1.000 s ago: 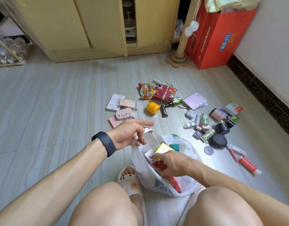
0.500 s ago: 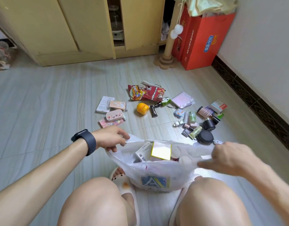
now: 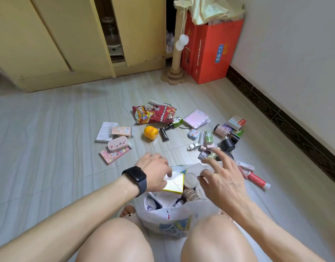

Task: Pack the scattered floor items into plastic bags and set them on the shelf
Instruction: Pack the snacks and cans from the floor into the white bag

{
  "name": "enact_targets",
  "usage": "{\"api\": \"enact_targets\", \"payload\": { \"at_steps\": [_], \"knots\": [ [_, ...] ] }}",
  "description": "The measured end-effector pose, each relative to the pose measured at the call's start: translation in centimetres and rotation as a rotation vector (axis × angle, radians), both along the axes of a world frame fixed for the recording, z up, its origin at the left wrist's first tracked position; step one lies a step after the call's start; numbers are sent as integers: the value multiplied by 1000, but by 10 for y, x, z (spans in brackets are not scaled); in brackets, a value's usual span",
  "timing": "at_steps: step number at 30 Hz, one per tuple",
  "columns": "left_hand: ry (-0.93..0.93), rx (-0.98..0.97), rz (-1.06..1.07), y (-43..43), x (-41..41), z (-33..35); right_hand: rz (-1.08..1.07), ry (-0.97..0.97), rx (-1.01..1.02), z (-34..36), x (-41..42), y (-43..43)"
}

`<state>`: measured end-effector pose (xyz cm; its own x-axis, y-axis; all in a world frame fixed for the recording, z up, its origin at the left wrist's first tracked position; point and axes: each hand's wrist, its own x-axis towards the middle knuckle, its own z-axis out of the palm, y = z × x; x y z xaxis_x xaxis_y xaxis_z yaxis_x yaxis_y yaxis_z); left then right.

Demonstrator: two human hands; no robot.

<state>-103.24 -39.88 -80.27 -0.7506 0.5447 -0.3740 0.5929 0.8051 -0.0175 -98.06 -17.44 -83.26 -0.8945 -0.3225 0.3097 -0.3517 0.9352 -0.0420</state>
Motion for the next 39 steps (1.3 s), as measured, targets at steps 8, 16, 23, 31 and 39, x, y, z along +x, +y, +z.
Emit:
{"api": "enact_targets", "payload": {
  "at_steps": [8,16,23,31,39],
  "knots": [
    [-33,-548,-94,-32,11,-47,-23,-680,613,-39,-5,30],
    [6,-234,-26,-65,29,-52,-20,-527,396,-60,15,76],
    [-38,113,12,1,29,-45,132,-425,107,-59,9,19],
    [42,-346,-41,-66,28,-88,-60,-796,448,-56,13,44],
    [9,-197,65,-74,26,-108,-69,-798,339,-67,21,53]
  ]
}}
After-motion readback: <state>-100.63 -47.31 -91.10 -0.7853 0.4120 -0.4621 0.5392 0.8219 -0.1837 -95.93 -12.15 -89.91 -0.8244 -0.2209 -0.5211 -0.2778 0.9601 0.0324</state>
